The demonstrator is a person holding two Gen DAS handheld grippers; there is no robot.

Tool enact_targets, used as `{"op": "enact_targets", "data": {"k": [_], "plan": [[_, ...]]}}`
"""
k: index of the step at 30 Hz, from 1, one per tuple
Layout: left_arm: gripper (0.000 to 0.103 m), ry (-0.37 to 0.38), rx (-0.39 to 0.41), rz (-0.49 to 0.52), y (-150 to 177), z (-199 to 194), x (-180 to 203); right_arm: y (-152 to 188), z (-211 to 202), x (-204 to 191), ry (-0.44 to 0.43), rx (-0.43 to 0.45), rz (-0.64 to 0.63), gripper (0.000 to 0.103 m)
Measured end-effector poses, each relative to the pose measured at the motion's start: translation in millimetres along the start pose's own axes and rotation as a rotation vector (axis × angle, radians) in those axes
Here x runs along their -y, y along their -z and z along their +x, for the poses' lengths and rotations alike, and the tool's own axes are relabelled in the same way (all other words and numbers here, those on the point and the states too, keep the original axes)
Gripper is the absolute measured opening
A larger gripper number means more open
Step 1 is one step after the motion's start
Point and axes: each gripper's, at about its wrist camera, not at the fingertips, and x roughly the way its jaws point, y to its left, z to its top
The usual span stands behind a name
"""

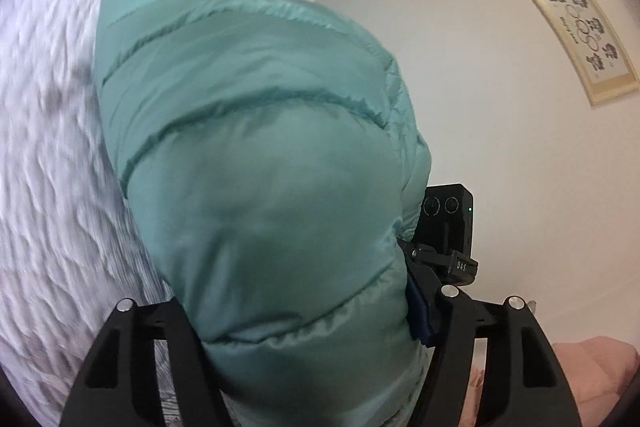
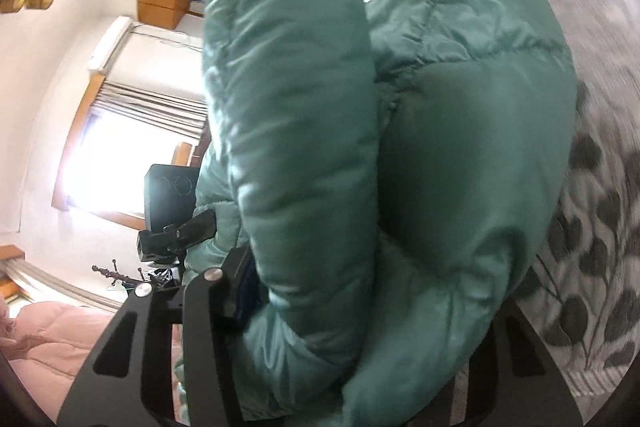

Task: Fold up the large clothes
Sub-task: 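Lift the held bundle and roll it over with both grippers, then lower the rolled bundle onto the quilt and open both grippers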

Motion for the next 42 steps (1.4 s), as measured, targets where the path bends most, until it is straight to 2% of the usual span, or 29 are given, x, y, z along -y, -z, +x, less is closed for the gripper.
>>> {"op": "enact_targets", "data": {"k": [5, 11, 13, 19, 22, 24, 29, 31, 34, 38, 39, 42], "plan": [[0.067, -0.03, 0.067, 0.068, -36.0, -28.4, 11.3, -30.8, 9.4, -29.4, -0.009, 0.014, -0.095, 0.049], [0.067, -0.087, 0.156, 0.13, -95.6, -65.8, 5.6, -92.0, 49.6, -60.5, -0.012, 0.015, -0.195, 0.049], [0.067, -0.1, 0.184, 0.14, -119.5, -79.0, -2.8, -118.2, 67.6, -69.1, -0.016, 0.014, -0.22, 0.049], [0.068, -0.123, 0.241, 0.133, -177.6, -120.2, -43.4, -168.2, 126.5, -86.7, -0.006, 0.007, -0.262, 0.049], [0.069, -0.148, 0.239, 0.128, -181.5, -123.2, -56.5, -188.2, 155.0, -81.1, -0.005, -0.012, -0.246, 0.049], [0.069, -0.167, 0.228, 0.101, -189.9, -127.0, -79.7, -198.3, 178.5, -70.4, -0.002, -0.033, -0.221, 0.049], [0.069, -0.24, 0.17, 0.017, -198.9, -128.4, -145.0, -186.4, 215.7, -35.6, 0.022, -0.102, -0.131, 0.051], [0.075, -0.279, 0.136, -0.018, -194.7, -124.2, -171.6, -177.8, 235.1, -18.6, 0.048, -0.137, -0.084, 0.056], [0.082, -0.264, 0.128, -0.064, -186.3, -119.5, -197.8, -170.4, 245.8, -6.9, 0.018, -0.137, -0.042, 0.059], [0.087, -0.291, 0.123, -0.066, -186.4, -117.0, -195.3, -167.3, 243.1, -15.3, 0.042, -0.139, -0.048, 0.062], [0.087, -0.31, 0.122, -0.067, -195.9, -114.5, -187.9, -164.9, 238.5, -20.3, 0.066, -0.14, -0.053, 0.066], [0.089, -0.364, 0.109, -0.089, -194.1, -118.0, -175.3, -155.4, 221.0, -46.6, 0.151, -0.125, -0.084, 0.076]]}}
